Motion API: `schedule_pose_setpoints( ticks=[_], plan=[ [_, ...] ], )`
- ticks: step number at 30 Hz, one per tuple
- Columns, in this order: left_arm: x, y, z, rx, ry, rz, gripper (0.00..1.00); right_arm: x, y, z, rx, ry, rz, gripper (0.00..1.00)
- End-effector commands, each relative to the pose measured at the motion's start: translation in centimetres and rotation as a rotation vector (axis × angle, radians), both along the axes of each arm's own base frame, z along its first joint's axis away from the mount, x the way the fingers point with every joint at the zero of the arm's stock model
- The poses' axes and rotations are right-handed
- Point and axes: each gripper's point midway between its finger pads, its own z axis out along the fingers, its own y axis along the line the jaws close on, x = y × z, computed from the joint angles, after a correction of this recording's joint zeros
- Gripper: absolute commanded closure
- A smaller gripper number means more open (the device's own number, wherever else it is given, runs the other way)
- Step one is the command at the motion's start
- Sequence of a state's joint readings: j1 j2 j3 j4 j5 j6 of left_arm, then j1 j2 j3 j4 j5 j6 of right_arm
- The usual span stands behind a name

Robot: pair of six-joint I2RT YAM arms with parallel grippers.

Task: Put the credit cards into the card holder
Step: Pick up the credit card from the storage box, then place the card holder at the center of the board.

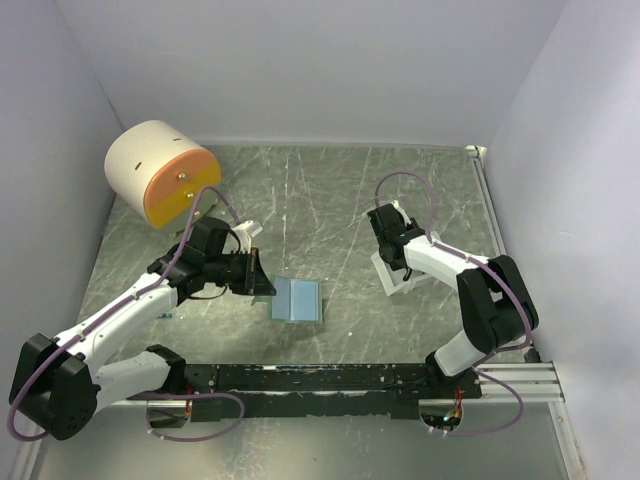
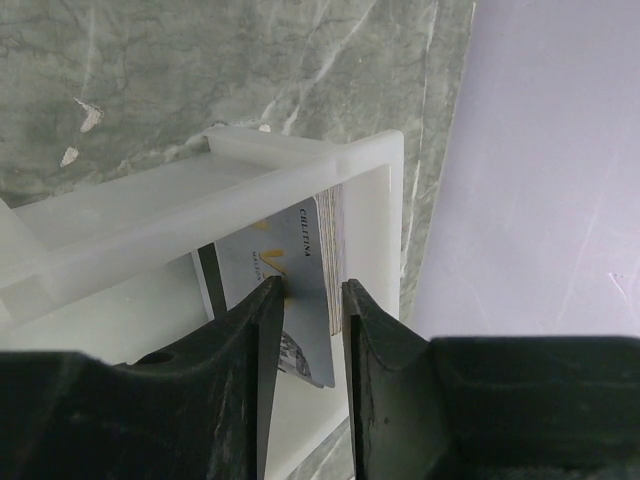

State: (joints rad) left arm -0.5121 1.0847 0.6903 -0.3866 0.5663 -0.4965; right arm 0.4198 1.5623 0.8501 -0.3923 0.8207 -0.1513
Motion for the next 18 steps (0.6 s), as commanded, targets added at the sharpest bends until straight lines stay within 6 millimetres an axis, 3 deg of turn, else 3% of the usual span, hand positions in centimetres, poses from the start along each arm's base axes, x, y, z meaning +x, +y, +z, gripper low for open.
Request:
schedule_pose_setpoints(
  ticks=[1,11,15,18],
  plan=[
    [0.0,-0.3,0.3,-0.023,-0.026,-0.018,0.93,0.3,-0.4,0.8,-0.011,-0.039,-0.015,0.71],
    [0.0,-0.2,0.3,-0.02,-0.026,-0.015,0.93,0.5,0.0,0.9,0.014,-0.038,-0.013,0.86],
    [0.1,-0.2,0.3,-0.019,-0.029,-0.012,0.93,0.5,1.2,0.6,0.089,-0.007,0.008,0.99],
    [0.1,-0.2,0.3,-0.017,-0.027,-0.01,0.93,0.3,2.3,1.0,0.138,-0.004,0.028,1.0]
  ],
)
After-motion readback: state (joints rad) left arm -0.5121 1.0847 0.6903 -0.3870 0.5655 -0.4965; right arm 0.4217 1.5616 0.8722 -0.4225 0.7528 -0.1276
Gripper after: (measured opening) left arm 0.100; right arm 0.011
